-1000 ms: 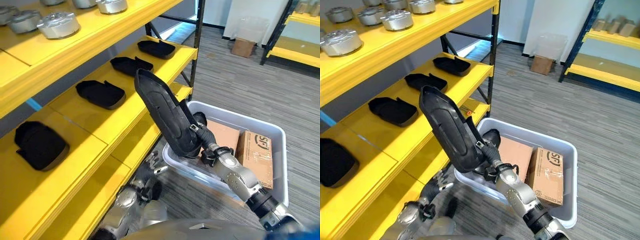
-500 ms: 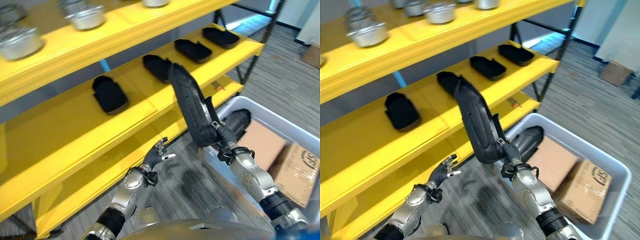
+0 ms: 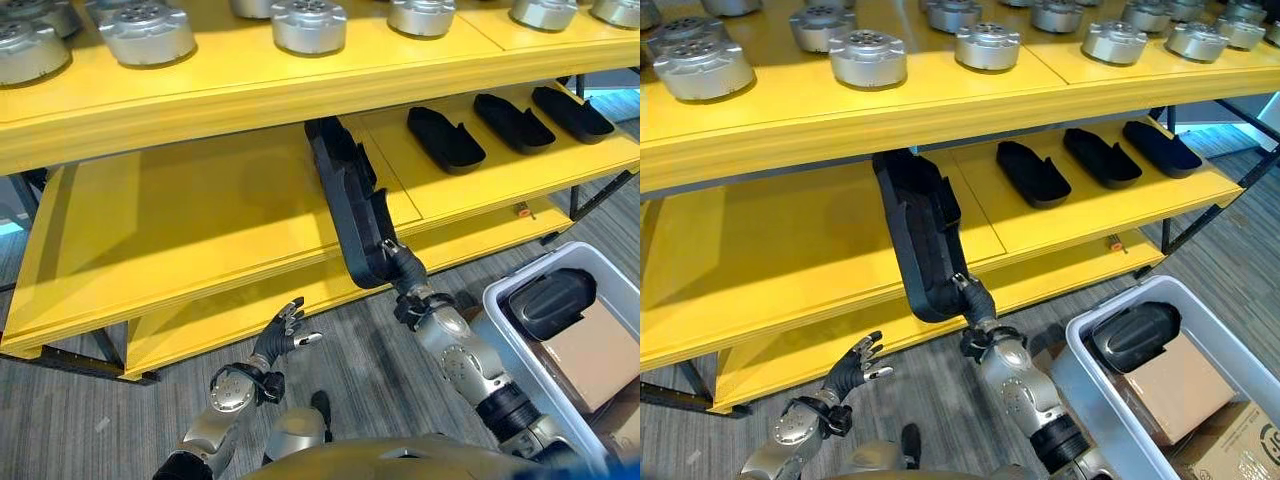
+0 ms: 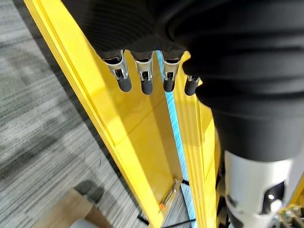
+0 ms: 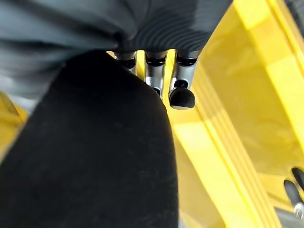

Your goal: Move parts from the plastic box to the shelf.

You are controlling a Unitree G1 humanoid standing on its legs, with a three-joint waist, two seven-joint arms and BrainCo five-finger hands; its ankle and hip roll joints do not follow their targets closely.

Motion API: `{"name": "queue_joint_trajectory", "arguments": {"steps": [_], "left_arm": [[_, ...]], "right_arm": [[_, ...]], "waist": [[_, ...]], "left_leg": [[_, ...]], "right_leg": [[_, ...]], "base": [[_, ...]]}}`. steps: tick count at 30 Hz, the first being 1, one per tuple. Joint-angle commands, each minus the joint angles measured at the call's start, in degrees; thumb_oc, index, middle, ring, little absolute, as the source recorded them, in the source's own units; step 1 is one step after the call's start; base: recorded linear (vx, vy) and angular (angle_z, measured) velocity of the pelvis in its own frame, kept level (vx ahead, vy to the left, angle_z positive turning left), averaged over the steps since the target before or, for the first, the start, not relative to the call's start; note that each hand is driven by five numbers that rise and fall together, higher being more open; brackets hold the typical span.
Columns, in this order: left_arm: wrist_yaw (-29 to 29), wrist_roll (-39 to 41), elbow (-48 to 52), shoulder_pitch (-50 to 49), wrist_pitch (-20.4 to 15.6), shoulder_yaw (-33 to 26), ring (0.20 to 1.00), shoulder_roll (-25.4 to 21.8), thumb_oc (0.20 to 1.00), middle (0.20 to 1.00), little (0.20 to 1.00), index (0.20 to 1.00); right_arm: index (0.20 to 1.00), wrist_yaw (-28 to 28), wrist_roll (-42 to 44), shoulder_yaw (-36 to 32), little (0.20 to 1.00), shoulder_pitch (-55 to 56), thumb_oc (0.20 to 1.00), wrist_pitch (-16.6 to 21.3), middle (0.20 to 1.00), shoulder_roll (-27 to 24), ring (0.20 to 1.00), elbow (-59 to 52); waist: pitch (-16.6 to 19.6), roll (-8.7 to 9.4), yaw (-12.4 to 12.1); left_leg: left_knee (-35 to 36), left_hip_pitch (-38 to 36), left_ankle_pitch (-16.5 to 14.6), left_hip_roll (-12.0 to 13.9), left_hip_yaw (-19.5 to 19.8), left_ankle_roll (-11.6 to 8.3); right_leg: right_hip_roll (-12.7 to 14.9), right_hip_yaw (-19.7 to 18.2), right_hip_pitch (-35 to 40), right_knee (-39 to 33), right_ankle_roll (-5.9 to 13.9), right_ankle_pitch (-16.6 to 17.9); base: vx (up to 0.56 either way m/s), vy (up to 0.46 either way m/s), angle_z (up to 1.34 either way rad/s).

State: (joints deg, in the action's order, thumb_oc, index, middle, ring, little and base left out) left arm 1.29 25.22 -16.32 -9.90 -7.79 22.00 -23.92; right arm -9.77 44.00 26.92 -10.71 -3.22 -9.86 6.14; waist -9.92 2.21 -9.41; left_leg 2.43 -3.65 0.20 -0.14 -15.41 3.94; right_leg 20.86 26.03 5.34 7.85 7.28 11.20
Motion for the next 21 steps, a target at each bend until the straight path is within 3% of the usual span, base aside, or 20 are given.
{"name": "queue_joint_trajectory", "arguments": {"steps": [1, 2, 3, 5, 8, 11, 12, 16, 21], "left_arm": [[-0.6, -1.2, 3.9, 2.0, -2.8, 1.0, 1.0, 2.1, 1.0, 1.0, 1.0, 1.0], [-0.6, -1.1, 3.8, 2.1, -2.7, 1.0, 1.0, 2.1, 1.0, 1.0, 1.0, 1.0], [-0.5, -1.0, 3.7, 2.6, -2.3, 1.3, 1.0, 2.0, 1.0, 1.0, 1.0, 1.0], [-0.5, -1.2, 3.0, 3.3, -3.1, 2.1, 1.0, 2.3, 1.0, 1.0, 1.0, 1.0], [-1.1, -0.4, 3.1, 4.0, -3.9, 2.3, 1.0, 3.5, 1.0, 1.0, 1.0, 1.0], [-1.0, -1.0, 3.1, 3.9, -3.6, 4.1, 1.0, 4.9, 1.0, 1.0, 1.0, 1.0], [-0.6, -0.9, 3.1, 4.0, -3.3, 4.2, 1.0, 5.3, 1.0, 1.0, 1.0, 1.0], [1.0, -1.8, 2.7, 3.3, -3.7, 4.4, 1.0, 6.1, 1.0, 1.0, 1.0, 1.0], [2.0, -2.8, 2.4, 3.4, -3.4, 5.5, 1.0, 5.1, 1.0, 1.0, 1.0, 1.0]], "right_arm": [[0.2, -1.3, 3.1, -0.7, 0.2, -7.4, 0.2, 1.4, 0.2, 1.4, 0.2, -0.3], [0.2, -1.6, 3.1, -0.6, 0.2, -7.7, 0.2, 1.2, 0.2, 1.7, 0.2, 0.0], [0.2, -1.8, 3.4, -0.7, 0.2, -8.2, 0.2, 0.7, 0.2, 1.9, 0.2, 0.5], [0.2, -2.2, 2.9, -0.1, 0.2, -7.9, 0.2, 0.0, 0.2, 1.5, 0.2, 0.8], [0.2, -0.6, 2.2, 1.5, 0.2, -6.3, 0.2, -1.0, 0.2, -0.1, 0.2, -0.2], [0.2, -1.2, 2.1, 2.2, 0.2, -4.2, 0.2, -0.2, 0.2, -1.5, 0.2, -1.5], [0.2, -0.6, 1.7, 2.1, 0.2, -3.6, 0.2, -0.1, 0.2, -1.9, 0.2, -1.7], [0.2, 2.1, 1.1, 1.4, 0.2, -3.6, 0.2, 0.5, 0.2, -1.7, 0.2, 1.5], [0.2, 0.9, -0.7, 2.6, 0.2, -3.5, 0.2, 2.0, 0.2, -1.5, 0.2, 2.1]], "waist": [[-0.3, -1.9, -2.9], [-0.3, -1.96, -3.0], [-0.3, -1.84, -2.8], [-0.3, -1.74, -1.3], [-0.2, -1.53, 0.7], [0.3, -1.05, 3.4], [0.5, -0.93, 4.0], [1.6, -0.99, 3.7], [1.7, -1.75, 4.2]], "left_leg": [[2.6, -2.8, 0.8, 2.7, -1.4, -2.92], [2.6, -2.6, 0.7, 2.5, -1.2, -2.69], [2.6, -1.9, 0.6, 2.1, -0.2, -2.23], [2.6, -1.1, 1.9, 1.7, 1.7, -1.49], [2.6, -0.8, 2.6, 1.1, 3.8, -2.27], [2.6, -0.4, 3.1, -0.4, 8.6, -2.36], [2.6, -0.3, 2.9, -0.7, 9.5, -2.47], [2.6, -0.4, 3.1, -0.5, 9.8, -3.48], [0.1, -0.5, 2.5, -0.1, 8.1, -4.0]], "right_leg": [[1.1, 6.1, 3.4, 3.6, 4.36, 0.1], [1.0, 5.8, 3.2, 4.5, 4.27, 0.0], [-0.8, 3.9, 3.0, 4.9, 3.76, -1.9], [-6.6, 0.4, 0.7, 3.1, 1.09, -4.3], [-14.1, -2.9, -0.6, -2.3, -1.15, -8.7], [-19.1, -11.7, -1.7, -6.4, -3.27, -8.9], [-19.5, -13.0, -1.3, -7.4, -3.6, -8.9], [-19.4, -12.4, 0.5, -9.9, -3.69, -8.5], [-19.2, -11.8, 0.7, -7.7, -4.52, -10.4]], "base": [[-0.05, 0.17, -0.12], [-0.04, 0.104, -0.29], [-0.01, 0.041, -0.28], [-0.04, 0.022, 0.28], [0.03, -0.034, 0.61], [0.12, -0.095, 0.4], [0.11, -0.102, 0.84], [0.11, -0.17, 0.32], [0.1, -0.135, 0.08]]}}
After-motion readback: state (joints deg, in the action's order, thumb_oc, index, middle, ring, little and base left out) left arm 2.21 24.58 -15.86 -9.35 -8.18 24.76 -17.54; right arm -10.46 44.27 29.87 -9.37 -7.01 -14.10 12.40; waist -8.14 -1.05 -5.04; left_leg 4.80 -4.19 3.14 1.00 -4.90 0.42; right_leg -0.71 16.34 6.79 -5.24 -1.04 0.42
